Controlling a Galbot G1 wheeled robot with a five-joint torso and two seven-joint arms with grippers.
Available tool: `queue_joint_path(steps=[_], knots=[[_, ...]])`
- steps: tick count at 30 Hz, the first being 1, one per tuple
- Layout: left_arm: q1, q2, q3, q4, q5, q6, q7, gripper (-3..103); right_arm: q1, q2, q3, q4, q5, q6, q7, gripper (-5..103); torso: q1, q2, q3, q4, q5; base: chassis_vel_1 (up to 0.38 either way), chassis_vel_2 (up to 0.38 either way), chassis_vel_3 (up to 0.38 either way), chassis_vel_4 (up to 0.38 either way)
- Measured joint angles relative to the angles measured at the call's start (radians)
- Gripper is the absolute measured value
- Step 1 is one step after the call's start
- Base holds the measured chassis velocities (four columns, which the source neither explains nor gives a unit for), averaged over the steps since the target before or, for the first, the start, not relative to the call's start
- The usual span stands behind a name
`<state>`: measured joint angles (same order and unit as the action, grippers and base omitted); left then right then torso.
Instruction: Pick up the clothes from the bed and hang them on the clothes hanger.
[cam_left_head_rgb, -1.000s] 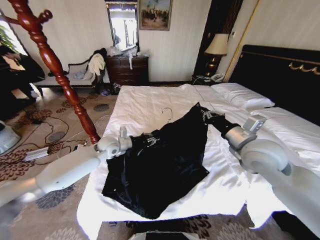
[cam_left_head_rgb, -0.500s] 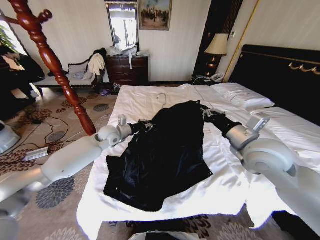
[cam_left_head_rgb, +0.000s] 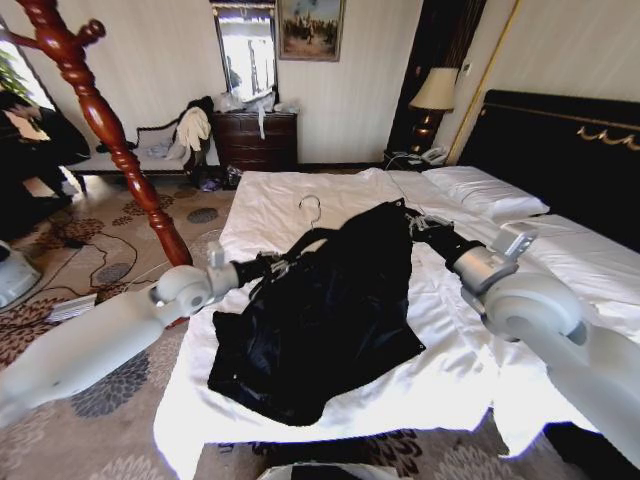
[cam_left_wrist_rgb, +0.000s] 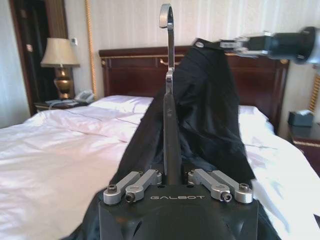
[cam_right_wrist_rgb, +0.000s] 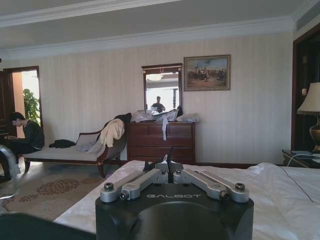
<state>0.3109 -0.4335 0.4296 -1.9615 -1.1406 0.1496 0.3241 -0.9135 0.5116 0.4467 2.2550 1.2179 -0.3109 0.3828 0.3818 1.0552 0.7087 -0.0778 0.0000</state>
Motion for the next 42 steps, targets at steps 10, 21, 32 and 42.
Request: queue_joint_path(steps=[10,21,32,42], knots=[[0.008,0.034,0.058,-0.059,0.011,-0.002,0.034,16,0.018,0.004,0.0,-0.011,0.013,0.002,0.0,0,0.0,0.0,0.0,0.0,0.0002,0.0,0.0,0.0,0.0],[-0.055,-0.143,0.152,0.03,0.007,0.026,-0.076,16,0.028,-0.018,0.017,0.045,0.06,0.002,0.011,0,0.0,0.0,0.0,-0.0004,0.0,0.0,0.0,0.0,0.0],[-0.095,-0.204,0.121,0.176,0.031,0.033,-0.102,16,0.097,-0.033,0.039,0.079,0.141,0.001,0.029,0,0.0,0.0,0.0,0.0,0.0,0.0,0.0,0.0,0.0],[-0.114,-0.189,0.061,0.177,0.003,0.034,-0.117,16,0.148,-0.042,0.028,0.077,0.164,-0.001,0.033,0,0.0,0.0,0.0,-0.0001,-0.0001,0.0,0.0,0.0,0.0]])
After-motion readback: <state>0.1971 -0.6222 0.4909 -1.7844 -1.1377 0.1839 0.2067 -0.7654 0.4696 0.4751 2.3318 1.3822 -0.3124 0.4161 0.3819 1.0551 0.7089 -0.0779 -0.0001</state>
